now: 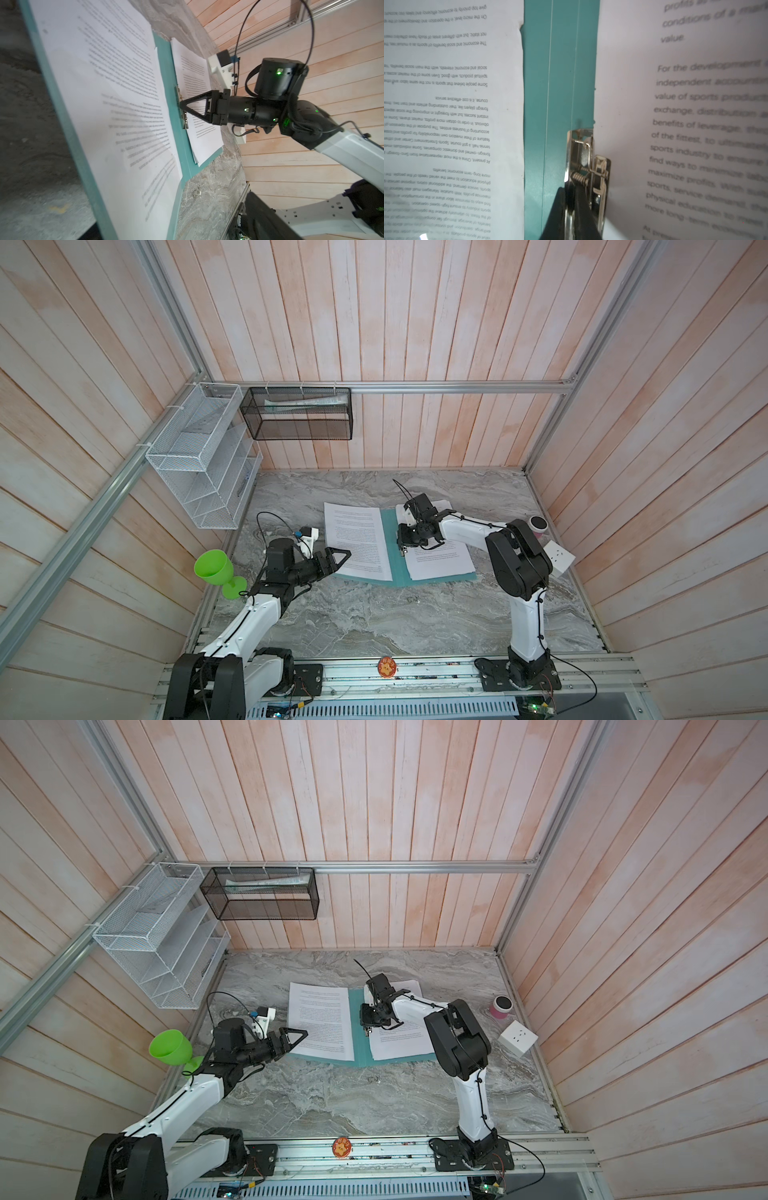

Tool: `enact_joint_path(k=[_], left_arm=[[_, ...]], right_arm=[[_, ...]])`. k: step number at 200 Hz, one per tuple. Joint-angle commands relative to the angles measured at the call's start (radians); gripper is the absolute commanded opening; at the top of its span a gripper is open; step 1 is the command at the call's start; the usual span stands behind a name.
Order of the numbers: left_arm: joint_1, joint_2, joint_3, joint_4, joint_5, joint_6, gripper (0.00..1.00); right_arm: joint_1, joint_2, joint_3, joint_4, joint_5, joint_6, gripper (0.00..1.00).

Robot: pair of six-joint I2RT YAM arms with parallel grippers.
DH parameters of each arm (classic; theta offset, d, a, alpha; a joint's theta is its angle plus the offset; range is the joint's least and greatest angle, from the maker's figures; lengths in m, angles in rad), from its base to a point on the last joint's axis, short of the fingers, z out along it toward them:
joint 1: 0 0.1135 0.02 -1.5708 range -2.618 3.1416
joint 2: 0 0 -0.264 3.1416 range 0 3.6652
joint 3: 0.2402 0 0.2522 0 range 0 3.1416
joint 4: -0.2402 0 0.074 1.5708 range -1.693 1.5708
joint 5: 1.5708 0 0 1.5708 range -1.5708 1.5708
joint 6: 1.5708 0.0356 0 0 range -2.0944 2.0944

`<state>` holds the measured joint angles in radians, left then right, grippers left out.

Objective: Put the files into the folder

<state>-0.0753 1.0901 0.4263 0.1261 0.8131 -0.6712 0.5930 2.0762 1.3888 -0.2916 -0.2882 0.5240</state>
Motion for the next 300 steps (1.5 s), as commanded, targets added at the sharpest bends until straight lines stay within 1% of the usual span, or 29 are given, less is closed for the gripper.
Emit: enact_joint_path(k=[1,27,53,101,123,145,180,201,227,250,286,293,300], left_arm=[[-0.011,0.001,0.026,0.114,0.056,-0.041,0.87],[-0.038,-0.001,0.074,0.106,0.035,-0.042,0.87],[-0.069,-0.002,0.140,0.093,0.010,-0.045,0.88],[-0.198,0.093,0.261,0.111,-0.039,-0.036,0.89],[-0.242,0.134,0.302,0.124,-0.056,-0.036,0.89],[-0.276,0.168,0.338,0.128,-0.073,-0.027,0.89],[-0.310,0.222,0.383,0.127,-0.090,-0.016,0.89],[-0.325,0.240,0.401,0.124,-0.104,-0.012,0.90],[-0.348,0.262,0.433,0.111,-0.116,-0.008,0.90],[-0.376,0.283,0.463,0.106,-0.129,-0.010,0.90],[-0.424,0.316,0.519,0.077,-0.150,-0.004,0.90],[-0.430,0.321,0.527,0.072,-0.155,-0.004,0.90],[-0.435,0.326,0.532,0.071,-0.162,-0.004,0.90]], right_arm=[[0.024,0.078,-0.053,-0.095,-0.038,0.014,0.08],[0.033,0.067,-0.062,-0.076,-0.058,0.035,0.09],[0.055,0.065,-0.051,-0.073,-0.062,0.052,0.12],[0.086,0.067,-0.054,-0.027,-0.091,0.100,0.15],[0.096,0.052,-0.073,0.008,-0.097,0.133,0.15],[0.096,0.011,-0.130,0.102,-0.114,0.198,0.17],[0.083,-0.119,-0.234,0.224,-0.046,0.263,0.23],[0.055,-0.185,-0.287,0.288,-0.069,0.286,0.25],[0.030,-0.225,-0.329,0.340,-0.115,0.305,0.26],[0.013,-0.221,-0.345,0.384,-0.159,0.317,0.27],[0.006,-0.154,-0.312,0.414,-0.221,0.308,0.27],[0.008,-0.133,-0.281,0.387,-0.215,0.301,0.27],[0.008,-0.110,-0.229,0.304,-0.193,0.270,0.28]])
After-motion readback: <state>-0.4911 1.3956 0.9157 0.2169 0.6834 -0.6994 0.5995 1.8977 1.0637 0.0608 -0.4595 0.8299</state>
